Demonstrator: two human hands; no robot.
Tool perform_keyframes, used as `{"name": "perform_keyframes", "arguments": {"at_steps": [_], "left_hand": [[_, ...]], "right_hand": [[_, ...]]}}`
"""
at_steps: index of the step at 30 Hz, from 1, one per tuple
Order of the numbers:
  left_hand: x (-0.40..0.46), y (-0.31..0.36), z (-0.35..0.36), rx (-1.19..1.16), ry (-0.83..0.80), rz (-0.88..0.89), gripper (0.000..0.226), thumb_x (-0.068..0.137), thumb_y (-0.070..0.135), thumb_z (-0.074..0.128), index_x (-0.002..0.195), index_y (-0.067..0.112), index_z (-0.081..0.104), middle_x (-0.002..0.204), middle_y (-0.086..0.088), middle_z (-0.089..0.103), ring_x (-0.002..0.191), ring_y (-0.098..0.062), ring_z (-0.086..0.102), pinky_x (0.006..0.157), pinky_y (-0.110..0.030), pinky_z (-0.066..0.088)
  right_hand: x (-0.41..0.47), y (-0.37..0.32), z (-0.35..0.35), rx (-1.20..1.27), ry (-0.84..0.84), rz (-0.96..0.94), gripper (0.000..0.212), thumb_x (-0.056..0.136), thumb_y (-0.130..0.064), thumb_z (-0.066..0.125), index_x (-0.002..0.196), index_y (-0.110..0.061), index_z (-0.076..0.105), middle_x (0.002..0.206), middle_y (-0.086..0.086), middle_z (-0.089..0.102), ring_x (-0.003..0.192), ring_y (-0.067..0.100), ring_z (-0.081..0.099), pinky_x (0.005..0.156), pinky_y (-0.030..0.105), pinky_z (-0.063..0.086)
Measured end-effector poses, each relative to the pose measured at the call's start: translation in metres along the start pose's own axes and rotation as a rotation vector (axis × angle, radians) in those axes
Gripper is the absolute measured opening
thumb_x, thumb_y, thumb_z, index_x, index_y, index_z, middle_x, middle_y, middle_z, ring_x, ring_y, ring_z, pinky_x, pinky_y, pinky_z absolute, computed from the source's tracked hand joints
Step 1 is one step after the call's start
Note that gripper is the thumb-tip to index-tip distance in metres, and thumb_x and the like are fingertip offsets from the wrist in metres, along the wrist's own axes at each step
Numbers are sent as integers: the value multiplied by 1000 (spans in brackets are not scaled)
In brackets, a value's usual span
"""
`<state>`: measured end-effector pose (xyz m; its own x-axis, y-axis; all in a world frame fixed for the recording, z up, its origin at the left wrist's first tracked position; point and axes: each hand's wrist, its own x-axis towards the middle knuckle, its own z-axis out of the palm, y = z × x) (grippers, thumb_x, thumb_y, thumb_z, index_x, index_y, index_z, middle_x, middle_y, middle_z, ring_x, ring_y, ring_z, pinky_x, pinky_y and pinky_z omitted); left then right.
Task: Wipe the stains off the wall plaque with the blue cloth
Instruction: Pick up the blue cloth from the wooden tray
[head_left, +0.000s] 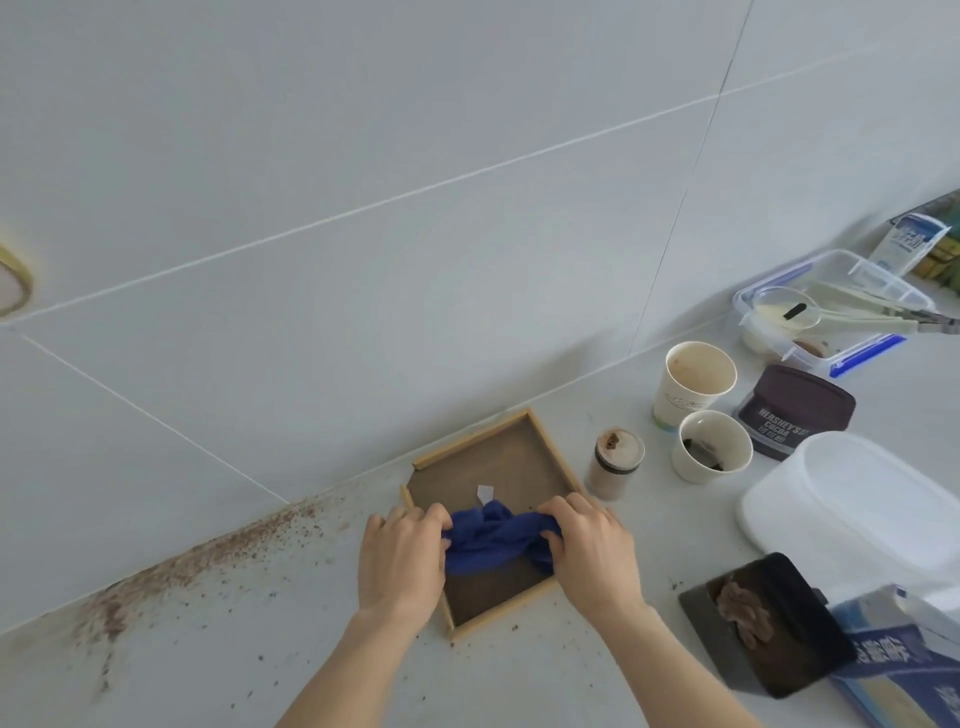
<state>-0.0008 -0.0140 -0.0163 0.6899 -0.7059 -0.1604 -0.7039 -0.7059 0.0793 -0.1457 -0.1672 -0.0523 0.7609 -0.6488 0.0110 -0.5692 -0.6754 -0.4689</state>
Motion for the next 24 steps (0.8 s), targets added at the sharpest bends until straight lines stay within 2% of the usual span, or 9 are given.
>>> {"name": "perform_keyframes", "arguments": {"at_steps": [4, 7, 10, 14, 18, 20, 22, 24], "left_hand": [[4, -16, -34, -5, 70, -20, 22, 105, 36, 51, 126, 34, 59, 117, 11, 72, 115, -16, 61, 94, -33, 37], [2, -29, -60, 1, 124, -24, 20, 105, 35, 50, 123, 34, 60, 116, 9, 72, 115, -18, 60, 92, -34, 36], [-4, -46, -85, -2, 188, -35, 17, 104, 34, 52, 117, 33, 63, 109, 7, 74, 110, -20, 62, 88, -35, 36], [-14, -75, -111, -13, 292, -39, 4, 94, 28, 69, 98, 30, 70, 85, 7, 75, 90, -23, 68, 75, -36, 36], [-33, -108, -139, 13, 397, -35, 13, 83, 23, 80, 84, 31, 69, 69, 10, 70, 72, -21, 66, 67, -32, 36], [-47, -125, -155, -15, 423, -48, 7, 93, 25, 69, 94, 32, 68, 81, 10, 72, 84, -19, 66, 74, -33, 38], [-62, -142, -172, -37, 476, -58, 11, 101, 29, 56, 106, 32, 66, 95, 10, 74, 97, -19, 65, 81, -33, 36], [-77, -159, -190, -43, 524, -70, 15, 103, 30, 52, 109, 32, 65, 99, 9, 73, 101, -19, 64, 81, -33, 32]], "right_hand": [[8, -21, -22, -18, 56, -54, 22, 83, -12, 82, 100, -23, 73, 90, -4, 72, 83, 23, 67, 69, 32, 55], [14, -38, -39, -5, 97, -83, 15, 89, -14, 75, 100, -24, 73, 92, -5, 71, 83, 22, 65, 69, 26, 44], [18, -61, -53, -4, 135, -111, 13, 90, -14, 72, 97, -25, 73, 88, -6, 71, 80, 21, 63, 68, 25, 37], [19, -98, -72, 10, 173, -160, 14, 92, -13, 67, 96, -25, 73, 89, -6, 72, 80, 23, 64, 70, 26, 36], [15, -144, -93, 7, 220, -230, 15, 97, -15, 61, 104, -23, 72, 95, -5, 72, 90, 24, 63, 73, 27, 36], [11, -170, -102, 1, 236, -259, 17, 99, -15, 58, 108, -22, 71, 98, -4, 72, 92, 24, 63, 72, 27, 34], [5, -196, -111, -13, 246, -289, 17, 99, -15, 57, 108, -22, 70, 97, -4, 71, 91, 23, 62, 72, 27, 33], [-1, -223, -119, -15, 264, -312, 15, 96, -11, 61, 102, -22, 71, 90, -5, 70, 84, 22, 62, 70, 26, 34]]}}
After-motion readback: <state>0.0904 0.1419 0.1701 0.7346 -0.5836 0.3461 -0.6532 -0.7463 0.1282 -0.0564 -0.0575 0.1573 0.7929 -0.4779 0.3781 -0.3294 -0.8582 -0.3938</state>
